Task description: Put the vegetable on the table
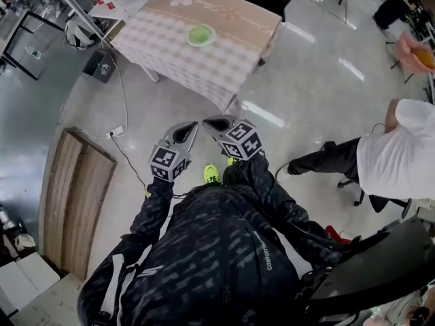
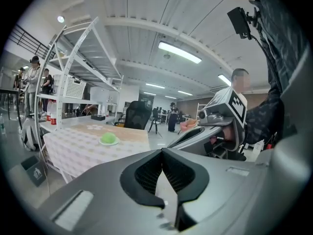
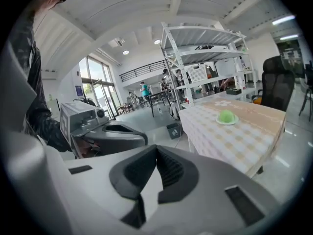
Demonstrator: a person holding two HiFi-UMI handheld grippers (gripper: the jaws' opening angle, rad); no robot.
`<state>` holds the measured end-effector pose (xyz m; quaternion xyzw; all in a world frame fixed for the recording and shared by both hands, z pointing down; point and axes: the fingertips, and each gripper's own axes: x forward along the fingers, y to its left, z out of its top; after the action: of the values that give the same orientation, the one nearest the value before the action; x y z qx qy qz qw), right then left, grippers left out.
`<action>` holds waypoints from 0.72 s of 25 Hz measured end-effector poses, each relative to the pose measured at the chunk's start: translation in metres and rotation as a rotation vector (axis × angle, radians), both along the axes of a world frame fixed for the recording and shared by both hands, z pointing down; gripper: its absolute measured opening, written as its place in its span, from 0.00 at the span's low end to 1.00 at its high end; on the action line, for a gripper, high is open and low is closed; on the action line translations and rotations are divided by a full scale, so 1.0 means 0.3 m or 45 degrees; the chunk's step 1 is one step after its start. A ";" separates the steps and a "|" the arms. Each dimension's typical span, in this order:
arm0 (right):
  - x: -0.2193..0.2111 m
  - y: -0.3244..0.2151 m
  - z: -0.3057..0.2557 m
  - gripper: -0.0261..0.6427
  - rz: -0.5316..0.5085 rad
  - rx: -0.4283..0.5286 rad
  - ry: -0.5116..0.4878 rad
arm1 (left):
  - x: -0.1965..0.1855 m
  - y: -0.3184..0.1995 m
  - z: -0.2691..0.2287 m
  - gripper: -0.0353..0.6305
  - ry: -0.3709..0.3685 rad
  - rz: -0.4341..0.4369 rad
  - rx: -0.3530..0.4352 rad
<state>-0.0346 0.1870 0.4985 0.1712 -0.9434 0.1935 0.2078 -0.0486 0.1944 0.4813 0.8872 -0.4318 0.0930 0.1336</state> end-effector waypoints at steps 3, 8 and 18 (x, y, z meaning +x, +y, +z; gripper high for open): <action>0.001 0.051 -0.007 0.04 -0.025 0.037 0.031 | -0.004 0.050 -0.001 0.05 0.001 -0.005 -0.005; -0.006 0.087 -0.020 0.04 -0.071 0.063 0.051 | -0.018 0.065 -0.027 0.05 -0.006 -0.022 0.010; -0.015 0.107 -0.015 0.05 -0.084 0.107 0.034 | -0.008 0.066 -0.016 0.05 -0.019 0.002 0.022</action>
<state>-0.0390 0.2190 0.4940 0.1512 -0.9530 0.1445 0.2192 -0.0511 0.2141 0.4764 0.8878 -0.4330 0.0962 0.1226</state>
